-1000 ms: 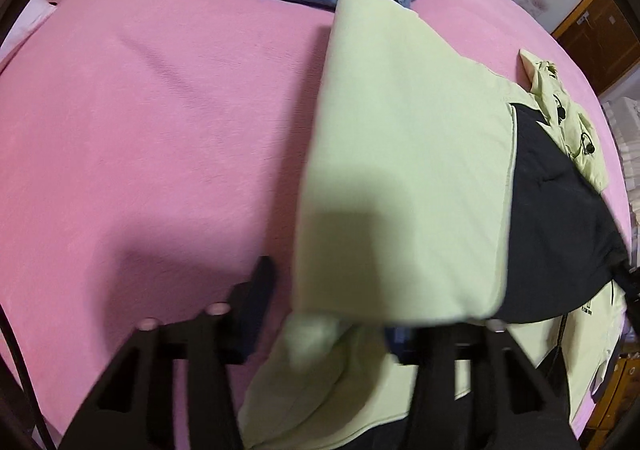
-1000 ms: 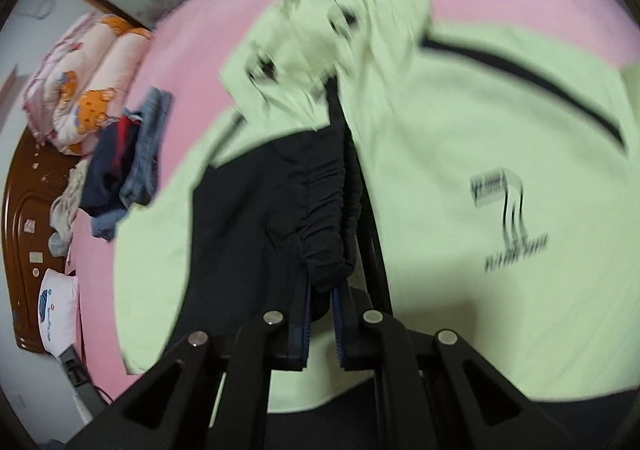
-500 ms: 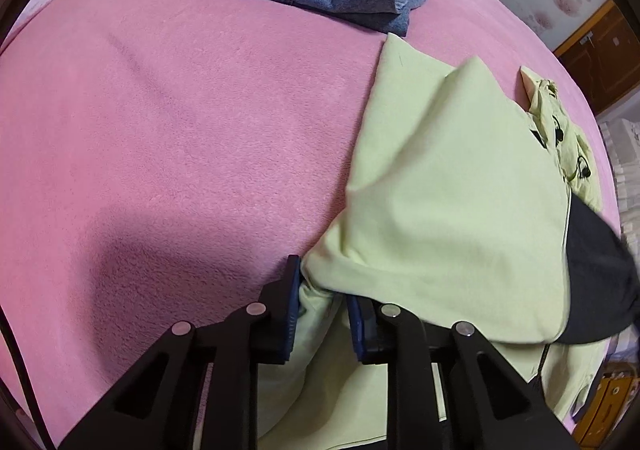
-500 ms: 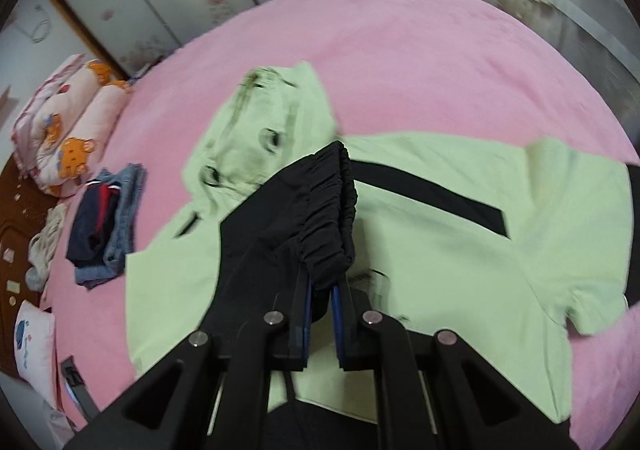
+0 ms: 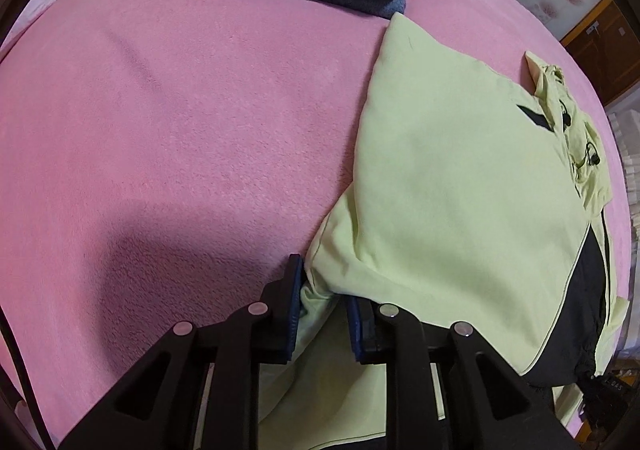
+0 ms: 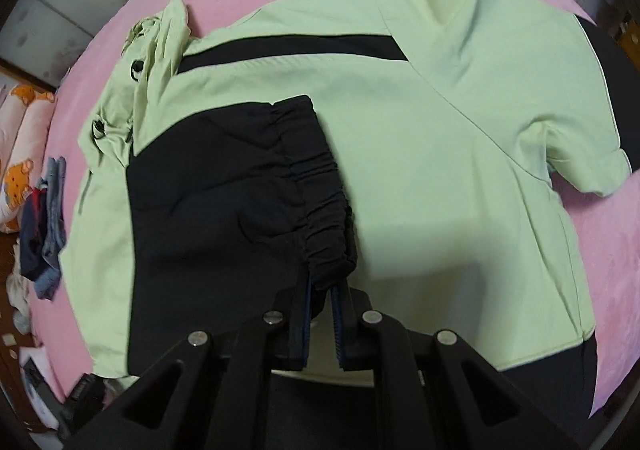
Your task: Fold large clothes
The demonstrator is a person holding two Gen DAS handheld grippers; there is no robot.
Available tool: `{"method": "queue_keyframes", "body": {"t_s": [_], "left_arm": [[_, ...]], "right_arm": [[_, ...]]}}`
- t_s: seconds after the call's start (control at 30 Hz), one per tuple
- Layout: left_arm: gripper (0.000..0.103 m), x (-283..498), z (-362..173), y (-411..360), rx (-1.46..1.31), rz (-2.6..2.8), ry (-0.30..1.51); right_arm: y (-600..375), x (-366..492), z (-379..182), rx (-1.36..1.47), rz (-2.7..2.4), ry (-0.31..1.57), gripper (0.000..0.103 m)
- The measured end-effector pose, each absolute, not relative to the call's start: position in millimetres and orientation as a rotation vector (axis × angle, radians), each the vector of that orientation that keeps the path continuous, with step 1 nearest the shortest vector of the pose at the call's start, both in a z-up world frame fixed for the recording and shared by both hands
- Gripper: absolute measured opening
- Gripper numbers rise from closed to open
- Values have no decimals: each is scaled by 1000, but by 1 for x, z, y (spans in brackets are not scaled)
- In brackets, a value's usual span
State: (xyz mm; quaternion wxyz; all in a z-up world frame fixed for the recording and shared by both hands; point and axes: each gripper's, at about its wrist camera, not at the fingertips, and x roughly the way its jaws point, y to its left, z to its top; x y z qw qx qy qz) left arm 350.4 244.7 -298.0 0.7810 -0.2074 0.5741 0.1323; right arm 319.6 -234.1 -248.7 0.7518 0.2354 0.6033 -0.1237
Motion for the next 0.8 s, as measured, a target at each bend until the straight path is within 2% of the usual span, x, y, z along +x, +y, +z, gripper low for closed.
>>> {"method": "queue_keyframes", "body": {"t_s": [0.37, 0.6, 0.67, 0.73, 0.8], "left_arm": [[18, 348, -296, 239, -424, 279, 1248], [19, 337, -261, 216, -241, 240, 1221], [19, 334, -250, 208, -184, 236, 1220], [19, 332, -236, 199, -143, 211, 1208], [19, 330, -224, 192, -137, 178, 1193]], "right_arm": [[-229, 341, -260, 455, -311, 1277, 9], [-225, 337, -250, 398, -273, 1263, 12], [-229, 334, -244, 394, -271, 1257, 17], [-228, 333, -236, 379, -285, 1238, 27], [-228, 329, -228, 344, -304, 1217, 34]]}}
